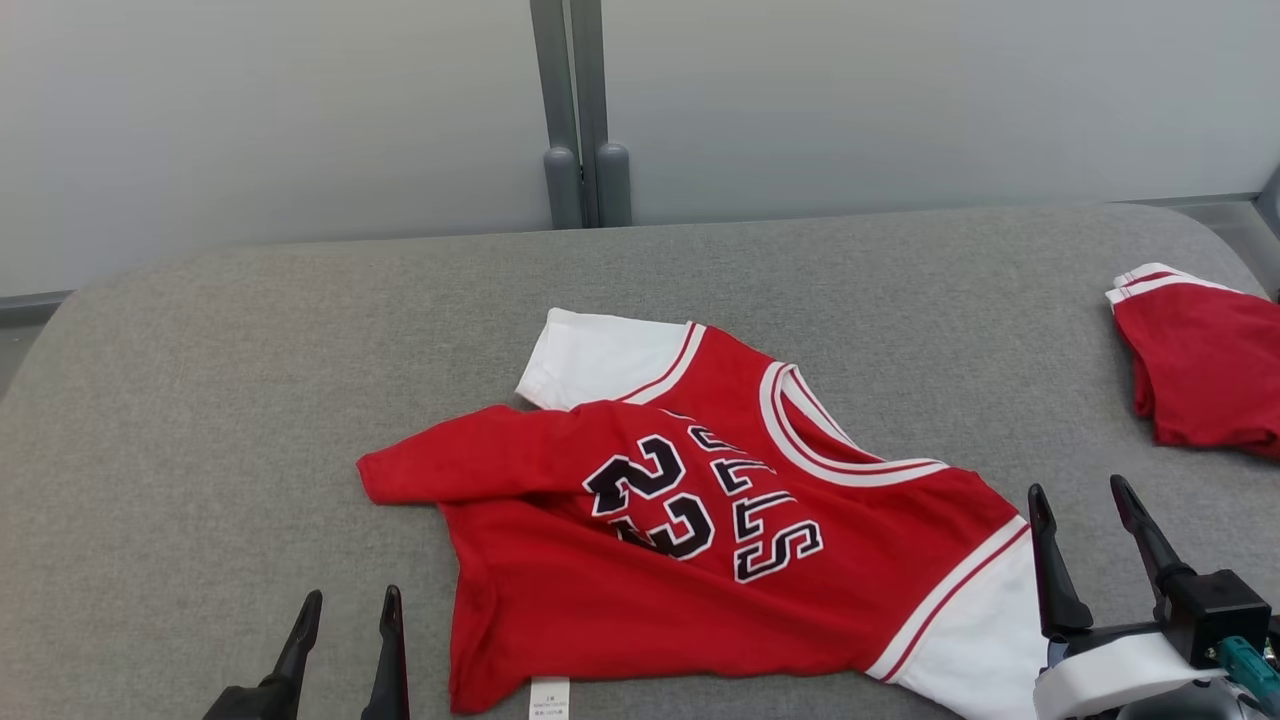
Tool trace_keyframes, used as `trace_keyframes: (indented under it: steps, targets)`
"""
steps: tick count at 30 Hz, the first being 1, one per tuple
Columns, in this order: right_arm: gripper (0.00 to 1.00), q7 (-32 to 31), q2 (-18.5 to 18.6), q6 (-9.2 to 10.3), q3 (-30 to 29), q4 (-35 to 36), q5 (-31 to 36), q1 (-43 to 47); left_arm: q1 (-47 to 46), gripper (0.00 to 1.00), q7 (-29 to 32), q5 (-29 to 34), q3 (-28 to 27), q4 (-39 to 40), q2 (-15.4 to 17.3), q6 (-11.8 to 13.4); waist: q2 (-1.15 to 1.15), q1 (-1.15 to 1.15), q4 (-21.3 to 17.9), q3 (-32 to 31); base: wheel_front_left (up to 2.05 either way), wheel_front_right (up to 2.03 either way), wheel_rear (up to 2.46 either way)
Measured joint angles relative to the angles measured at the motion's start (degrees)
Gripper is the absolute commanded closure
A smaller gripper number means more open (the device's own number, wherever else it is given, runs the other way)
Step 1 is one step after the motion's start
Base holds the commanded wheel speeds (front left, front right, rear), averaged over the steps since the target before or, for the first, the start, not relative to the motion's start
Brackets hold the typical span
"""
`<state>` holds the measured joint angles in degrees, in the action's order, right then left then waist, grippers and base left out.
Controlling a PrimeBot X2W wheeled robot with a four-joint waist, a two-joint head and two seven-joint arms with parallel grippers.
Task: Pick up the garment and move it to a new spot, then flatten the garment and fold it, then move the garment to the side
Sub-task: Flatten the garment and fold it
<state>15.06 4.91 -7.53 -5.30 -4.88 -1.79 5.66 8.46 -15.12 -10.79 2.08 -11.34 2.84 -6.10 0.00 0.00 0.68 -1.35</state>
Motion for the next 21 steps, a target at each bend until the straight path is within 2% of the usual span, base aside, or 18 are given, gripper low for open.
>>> trace_keyframes:
  steps: [8,21]
  targets:
    - [0.0,0.0,0.05,0.0,-0.34,-0.07,-0.12,0.37,-0.4,0.0,0.0,0.2,0.04,-0.23,0.0,-0.2,0.0,0.0,-1.6,-0.02,0.0,0.0,0.0]
    - [0.0,0.0,0.31,0.0,-0.04,-0.23,-0.12,0.52,-0.39,0.0,0.0,0.47,0.09,-0.29,0.0,-0.43,0.0,0.0,-1.42,0.02,0.0,0.0,0.0]
